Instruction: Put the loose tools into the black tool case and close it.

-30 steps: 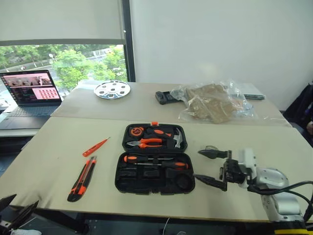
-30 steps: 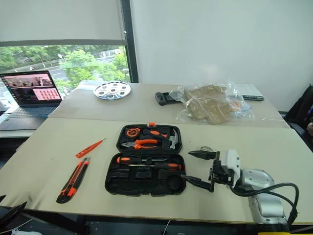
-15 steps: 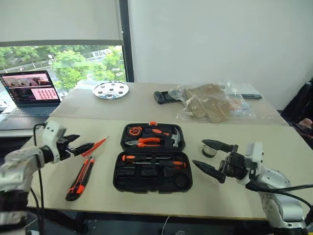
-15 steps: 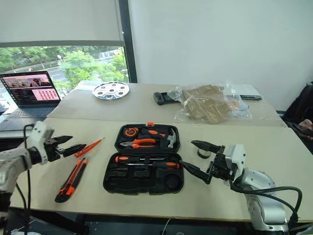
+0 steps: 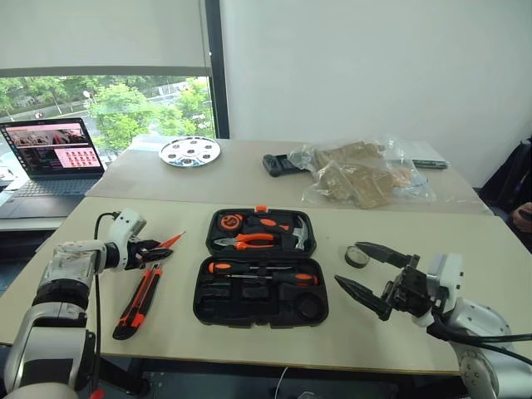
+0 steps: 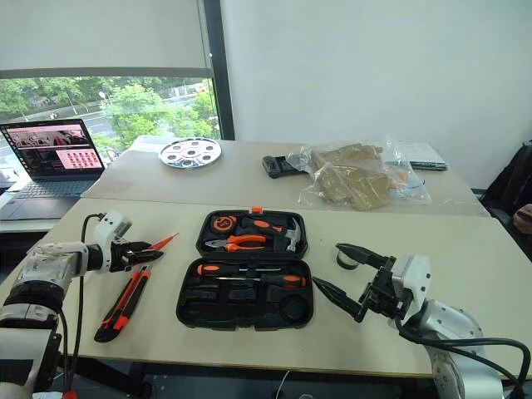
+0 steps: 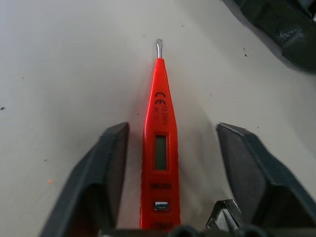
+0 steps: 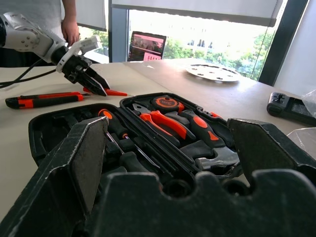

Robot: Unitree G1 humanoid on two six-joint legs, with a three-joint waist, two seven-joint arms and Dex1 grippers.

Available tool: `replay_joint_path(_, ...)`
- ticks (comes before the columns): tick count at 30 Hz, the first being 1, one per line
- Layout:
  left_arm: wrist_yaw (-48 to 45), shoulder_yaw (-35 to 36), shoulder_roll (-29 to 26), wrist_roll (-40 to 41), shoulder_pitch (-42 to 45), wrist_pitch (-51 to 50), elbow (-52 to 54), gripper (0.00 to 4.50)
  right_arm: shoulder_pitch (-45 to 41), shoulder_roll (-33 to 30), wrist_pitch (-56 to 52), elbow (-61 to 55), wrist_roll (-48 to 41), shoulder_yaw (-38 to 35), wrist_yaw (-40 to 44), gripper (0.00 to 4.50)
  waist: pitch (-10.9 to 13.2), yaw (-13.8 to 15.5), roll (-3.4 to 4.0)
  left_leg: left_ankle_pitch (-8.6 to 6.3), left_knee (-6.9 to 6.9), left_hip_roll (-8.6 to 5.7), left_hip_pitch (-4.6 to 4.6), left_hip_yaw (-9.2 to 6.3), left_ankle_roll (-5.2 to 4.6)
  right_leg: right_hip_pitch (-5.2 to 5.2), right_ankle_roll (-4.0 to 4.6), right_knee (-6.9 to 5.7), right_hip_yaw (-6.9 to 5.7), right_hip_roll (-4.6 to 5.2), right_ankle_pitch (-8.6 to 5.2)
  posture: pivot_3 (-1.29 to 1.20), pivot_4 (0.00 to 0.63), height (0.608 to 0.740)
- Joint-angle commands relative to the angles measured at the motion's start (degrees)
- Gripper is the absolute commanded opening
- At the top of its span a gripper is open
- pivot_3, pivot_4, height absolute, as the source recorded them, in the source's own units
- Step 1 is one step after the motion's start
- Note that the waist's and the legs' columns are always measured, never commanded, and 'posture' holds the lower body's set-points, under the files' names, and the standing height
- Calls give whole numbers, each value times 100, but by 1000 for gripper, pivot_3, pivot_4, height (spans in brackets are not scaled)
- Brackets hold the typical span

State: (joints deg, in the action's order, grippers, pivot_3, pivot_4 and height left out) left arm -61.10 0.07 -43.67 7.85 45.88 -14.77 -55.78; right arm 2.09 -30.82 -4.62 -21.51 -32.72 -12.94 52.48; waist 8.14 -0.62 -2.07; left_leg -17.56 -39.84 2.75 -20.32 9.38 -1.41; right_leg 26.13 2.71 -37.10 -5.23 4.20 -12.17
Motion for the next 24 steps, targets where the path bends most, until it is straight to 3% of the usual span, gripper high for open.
replay_joint_path(1,-74,43,17,-107,186,217,-242,1273,6,-102,-39,-294,-139,-182,-96,4500,0,2,0,0,0,0,0,0,0,0,0,0,-1,0,0,0,150,740)
replay_joint_path(3,-127,225,37,-6,199,601,-322,513,64,-138,-47,-332,-167,-223,-102,4500,-1,4,-1,-1,-1,-1,0,-2,-2,-1,2,-1,0,1,1,0,150,740)
replay_joint_path(10,-1566,760,181,674,327,1824,88,458,415,-333,-57,-455,-280,-497,-10,4500,9,21,-20,-4,-4,-1,-5,-5,-8,-1,2,0,-8,7,1,0,150,740)
replay_joint_path(15,-3035,18,244,860,90,1018,1955,458,759,-615,-58,-450,-407,-788,229,4500,9,76,-21,-7,-15,-5,-10,-4,-12,-4,-3,-1,-8,7,0,0,150,740)
replay_joint_path(19,-3042,-604,458,604,-276,895,3087,458,879,-764,-48,-308,-424,-932,383,4500,9,95,-20,-9,-15,-9,0,-10,-16,-13,-13,-1,5,8,-5,0,150,740)
replay_joint_path(24,-2599,-1184,665,58,-481,977,3591,458,1026,-697,-139,-528,-460,-840,345,4500,9,75,-20,-8,-18,-2,2,-13,-15,-16,-32,-1,30,0,-16,0,150,740)
